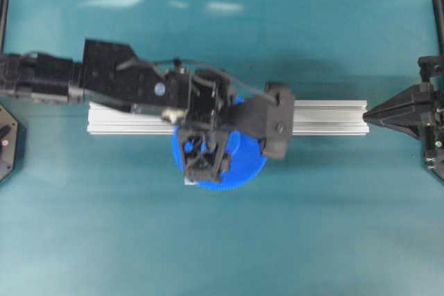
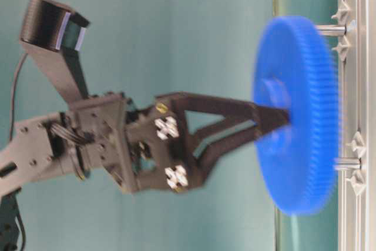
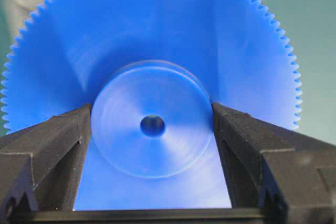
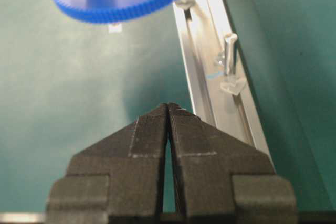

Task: Insert the large gear onto the shaft.
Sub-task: 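Lift the gear and carry it with the left gripper toward the right shaft, then align the gear's hole over the right shaft and lower it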

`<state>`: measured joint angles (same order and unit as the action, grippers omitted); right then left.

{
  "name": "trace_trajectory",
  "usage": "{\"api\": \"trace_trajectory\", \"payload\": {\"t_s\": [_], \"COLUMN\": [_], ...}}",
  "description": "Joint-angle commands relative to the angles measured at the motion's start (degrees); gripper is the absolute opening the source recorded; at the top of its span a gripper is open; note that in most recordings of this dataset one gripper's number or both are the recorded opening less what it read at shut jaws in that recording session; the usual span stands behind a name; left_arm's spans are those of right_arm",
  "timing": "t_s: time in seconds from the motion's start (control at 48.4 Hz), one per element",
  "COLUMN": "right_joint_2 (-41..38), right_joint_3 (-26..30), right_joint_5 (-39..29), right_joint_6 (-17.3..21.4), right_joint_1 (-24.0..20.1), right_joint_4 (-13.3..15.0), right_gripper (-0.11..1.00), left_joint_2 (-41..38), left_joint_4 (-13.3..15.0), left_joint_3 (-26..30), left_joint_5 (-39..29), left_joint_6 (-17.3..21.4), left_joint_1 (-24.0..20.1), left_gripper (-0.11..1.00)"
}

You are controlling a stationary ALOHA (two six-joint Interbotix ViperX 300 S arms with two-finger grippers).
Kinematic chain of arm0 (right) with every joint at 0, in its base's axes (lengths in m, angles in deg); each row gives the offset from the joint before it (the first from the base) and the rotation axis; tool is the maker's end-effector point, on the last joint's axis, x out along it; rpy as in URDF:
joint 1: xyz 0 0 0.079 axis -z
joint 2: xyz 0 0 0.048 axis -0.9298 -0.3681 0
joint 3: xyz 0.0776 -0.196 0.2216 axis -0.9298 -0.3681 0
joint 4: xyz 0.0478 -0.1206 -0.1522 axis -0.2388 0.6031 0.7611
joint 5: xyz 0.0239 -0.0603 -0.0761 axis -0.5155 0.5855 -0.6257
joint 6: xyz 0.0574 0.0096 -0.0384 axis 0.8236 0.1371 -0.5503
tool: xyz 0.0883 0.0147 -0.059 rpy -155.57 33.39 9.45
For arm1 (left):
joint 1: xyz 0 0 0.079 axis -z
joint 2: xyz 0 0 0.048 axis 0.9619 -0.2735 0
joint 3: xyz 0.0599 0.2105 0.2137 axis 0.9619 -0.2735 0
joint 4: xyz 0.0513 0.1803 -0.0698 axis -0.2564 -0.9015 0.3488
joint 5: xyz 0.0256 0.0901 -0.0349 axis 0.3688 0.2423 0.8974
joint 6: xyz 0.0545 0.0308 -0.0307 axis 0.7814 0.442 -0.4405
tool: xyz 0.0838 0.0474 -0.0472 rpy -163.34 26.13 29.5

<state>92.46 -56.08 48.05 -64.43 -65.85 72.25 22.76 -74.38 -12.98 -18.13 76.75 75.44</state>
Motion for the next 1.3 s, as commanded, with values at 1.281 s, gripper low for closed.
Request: {"api": "trace_trajectory", "payload": {"t_s": [1.281], "right_joint_2": [1.58], "right_joint_3": [0.18], "right_joint_5": [-0.26], "right_joint_6": [0.53], "right_joint_1": [0.18], "right_joint_4": [0.7], "right_gripper": [0.07], "left_joint_2": [-10.46], "left_joint_4": [-0.18], "left_joint_3": [19.78], "left_joint_5": [-0.62], "left_joint_6": [9.58], "left_joint_1": [-5.71], "left_gripper": [0.76]}}
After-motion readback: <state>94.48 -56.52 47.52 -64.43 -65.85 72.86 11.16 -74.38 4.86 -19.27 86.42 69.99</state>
